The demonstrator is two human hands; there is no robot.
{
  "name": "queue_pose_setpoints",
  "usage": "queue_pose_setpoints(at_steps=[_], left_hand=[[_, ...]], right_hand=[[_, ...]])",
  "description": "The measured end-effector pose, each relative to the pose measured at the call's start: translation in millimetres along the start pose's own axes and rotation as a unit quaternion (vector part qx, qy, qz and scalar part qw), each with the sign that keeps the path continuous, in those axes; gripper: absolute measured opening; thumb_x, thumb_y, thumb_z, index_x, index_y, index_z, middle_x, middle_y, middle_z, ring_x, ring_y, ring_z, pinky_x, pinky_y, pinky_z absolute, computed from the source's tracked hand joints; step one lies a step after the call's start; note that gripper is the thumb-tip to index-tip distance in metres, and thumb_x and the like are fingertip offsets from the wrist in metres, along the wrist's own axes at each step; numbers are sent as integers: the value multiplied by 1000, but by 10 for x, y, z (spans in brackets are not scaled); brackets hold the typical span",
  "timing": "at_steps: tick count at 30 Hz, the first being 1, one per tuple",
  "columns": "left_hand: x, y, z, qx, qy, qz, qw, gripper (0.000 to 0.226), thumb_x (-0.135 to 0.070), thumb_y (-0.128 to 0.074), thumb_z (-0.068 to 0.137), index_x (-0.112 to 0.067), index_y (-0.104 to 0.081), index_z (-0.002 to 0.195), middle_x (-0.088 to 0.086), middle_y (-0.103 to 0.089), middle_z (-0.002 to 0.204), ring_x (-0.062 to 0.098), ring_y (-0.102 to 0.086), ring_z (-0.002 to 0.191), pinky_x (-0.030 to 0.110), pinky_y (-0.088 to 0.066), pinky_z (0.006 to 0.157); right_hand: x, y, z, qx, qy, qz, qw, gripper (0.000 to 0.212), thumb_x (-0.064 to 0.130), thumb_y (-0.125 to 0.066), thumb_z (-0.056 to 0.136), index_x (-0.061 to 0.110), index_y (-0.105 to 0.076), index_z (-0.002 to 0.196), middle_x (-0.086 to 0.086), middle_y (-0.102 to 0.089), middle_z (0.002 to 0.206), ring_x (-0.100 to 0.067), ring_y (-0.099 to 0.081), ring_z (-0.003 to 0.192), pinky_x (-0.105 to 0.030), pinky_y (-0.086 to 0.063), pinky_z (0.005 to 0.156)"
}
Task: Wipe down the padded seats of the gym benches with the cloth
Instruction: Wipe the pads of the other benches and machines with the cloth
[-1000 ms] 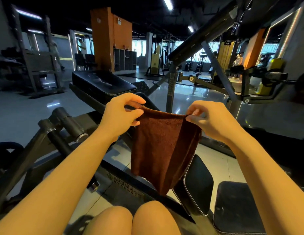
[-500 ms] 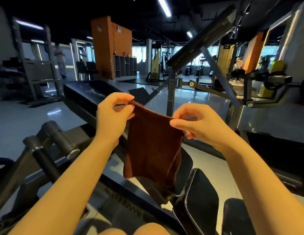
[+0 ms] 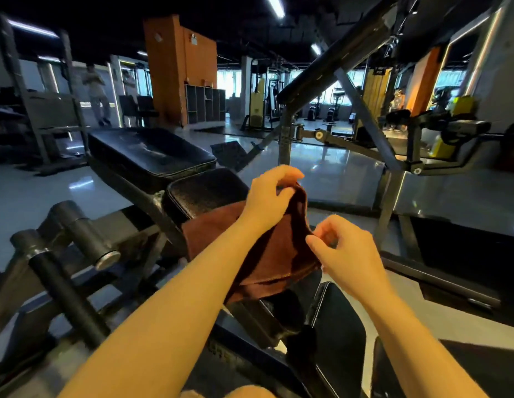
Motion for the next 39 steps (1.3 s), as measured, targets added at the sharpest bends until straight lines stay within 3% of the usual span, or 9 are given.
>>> queue_pose_setpoints(at_steps=[3, 7, 10, 13, 18, 22, 26, 32, 39], left_hand=[[272, -537, -345, 167, -3, 107, 980, 46, 6, -54, 91, -14, -57, 132, 4, -51, 136, 13, -49, 119, 18, -32, 105], [354, 255, -943, -42, -42, 173, 983, 25, -14, -55, 92, -14, -66, 114, -2, -59, 117, 10, -51, 112, 9, -31, 100], [584, 902, -1397, -129, 2, 229, 965, 18, -16, -55, 91, -12, -67, 104, -4, -60, 106, 13, -54, 103, 9, -32, 95], [801, 1286, -1621, -153, 39, 258, 953, 26, -25, -49, 92, -11, -65, 107, -4, -58, 108, 16, -54, 104, 7, -29, 97], [1236, 1298, -1435, -134, 130, 195, 963, 45, -32, -43, 100, -15, -42, 142, 2, -43, 143, 12, -37, 133, 25, -25, 111], [1516, 1198, -1248, -153, 218, 107, 958, 55, -28, -37, 103, -23, -15, 153, -19, -15, 151, -7, -12, 138, 15, -10, 112], [1616, 1221, -1240, -145, 193, 120, 963, 52, -31, -31, 104, -24, -14, 153, -20, -9, 152, -10, -7, 138, -1, -3, 105], [1721, 1323, -1067, -122, 159, 172, 965, 59, -40, -26, 96, -27, -4, 150, -18, -1, 155, -4, 1, 144, 1, 3, 108], [1781, 1297, -1092, -117, 134, 135, 975, 51, -50, -20, 95, -42, -2, 143, -31, 2, 152, -11, 3, 143, 6, 2, 113]], right_hand=[[-472, -338, -248, 73, -24, -244, 967, 12, 32, -59, 93, 22, -55, 98, 1, -58, 103, -22, -59, 90, -33, -42, 67], [-201, -921, -393, 64, 127, -142, 980, 41, 39, -55, 94, 20, -58, 130, -3, -54, 137, -22, -51, 123, -30, -41, 100], [64, -1634, -375, 183, 169, -47, 967, 64, 58, -17, 92, 33, -14, 152, 12, -6, 160, -8, -3, 149, -27, -4, 120], [109, -1835, -220, 132, 172, -91, 972, 62, 58, -8, 94, 35, 5, 150, 15, 14, 157, -6, 16, 146, -31, 10, 117], [271, -1994, 268, 140, 127, -108, 976, 59, 49, -16, 103, 27, 2, 155, 7, 7, 163, -14, 10, 150, -37, 15, 114], [449, -2120, 707, 153, 108, -72, 980, 59, 51, -17, 102, 31, -2, 156, 9, 5, 164, -12, 9, 150, -51, 17, 114], [72, -1994, 949, 145, 75, -65, 984, 58, 52, -19, 102, 36, -3, 155, 9, 1, 164, -13, 5, 150, -55, 11, 117], [-540, -1848, 365, 187, -34, -101, 977, 52, 49, -12, 100, 44, 11, 147, 12, 16, 161, -7, 17, 147, -51, 12, 119], [708, -2162, 366, 171, 161, -89, 968, 63, 65, -2, 89, 47, 16, 147, 17, 23, 158, -5, 28, 143, -47, 21, 114]])
Point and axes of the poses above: each hand's wrist, its own z-axis towards the middle knuckle, its own y-axis out of the back of the hand, x = y × z, the point moved 9 cm from there along z, towards the middle knuckle
